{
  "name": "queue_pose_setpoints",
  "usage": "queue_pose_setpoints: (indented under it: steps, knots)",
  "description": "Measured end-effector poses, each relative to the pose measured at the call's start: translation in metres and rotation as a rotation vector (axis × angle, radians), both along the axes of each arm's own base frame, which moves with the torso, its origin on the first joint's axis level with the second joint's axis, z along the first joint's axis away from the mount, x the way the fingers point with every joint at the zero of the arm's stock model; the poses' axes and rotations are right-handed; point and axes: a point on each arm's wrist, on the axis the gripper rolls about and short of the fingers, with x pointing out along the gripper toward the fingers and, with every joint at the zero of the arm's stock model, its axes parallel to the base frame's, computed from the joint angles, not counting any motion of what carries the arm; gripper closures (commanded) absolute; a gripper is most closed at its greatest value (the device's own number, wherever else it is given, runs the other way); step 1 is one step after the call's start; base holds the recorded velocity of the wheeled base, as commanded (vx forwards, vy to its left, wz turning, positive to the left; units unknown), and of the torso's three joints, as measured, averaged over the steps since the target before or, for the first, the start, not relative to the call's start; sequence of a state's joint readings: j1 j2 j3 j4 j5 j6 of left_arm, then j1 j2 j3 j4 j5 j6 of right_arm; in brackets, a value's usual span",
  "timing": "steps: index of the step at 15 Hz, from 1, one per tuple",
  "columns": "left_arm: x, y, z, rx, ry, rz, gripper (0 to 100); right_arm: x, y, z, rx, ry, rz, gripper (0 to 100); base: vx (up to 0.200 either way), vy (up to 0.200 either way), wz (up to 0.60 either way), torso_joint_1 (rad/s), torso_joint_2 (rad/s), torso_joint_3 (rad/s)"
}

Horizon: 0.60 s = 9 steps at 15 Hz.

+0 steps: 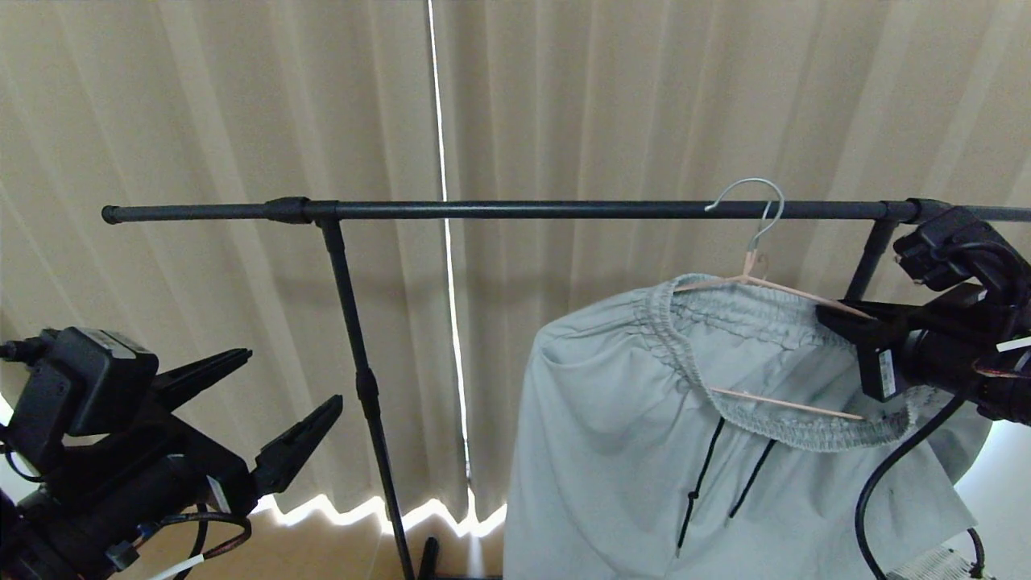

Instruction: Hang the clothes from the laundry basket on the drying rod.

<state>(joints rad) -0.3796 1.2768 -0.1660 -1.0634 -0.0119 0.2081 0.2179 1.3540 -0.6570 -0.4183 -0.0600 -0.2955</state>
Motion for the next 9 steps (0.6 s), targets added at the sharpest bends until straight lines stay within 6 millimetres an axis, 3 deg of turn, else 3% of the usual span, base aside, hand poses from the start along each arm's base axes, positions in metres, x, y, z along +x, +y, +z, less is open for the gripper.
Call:
queue_pose_setpoints:
  steps: [5,9]
  knots:
    - [0.001,0.0,0.001,-0.003,-0.002,0.002,0,-0.001,0.02,0.005,0.024,-0.01,0.078,100,0.0,0.0,0.0,0.0,0.0,0.0]
    - [0.001,0.0,0.001,-0.003,-0.002,0.003,0,0.032,0.036,0.013,0.054,-0.006,0.018,100,0.0,0.0,0.0,0.0,0.0,0.0]
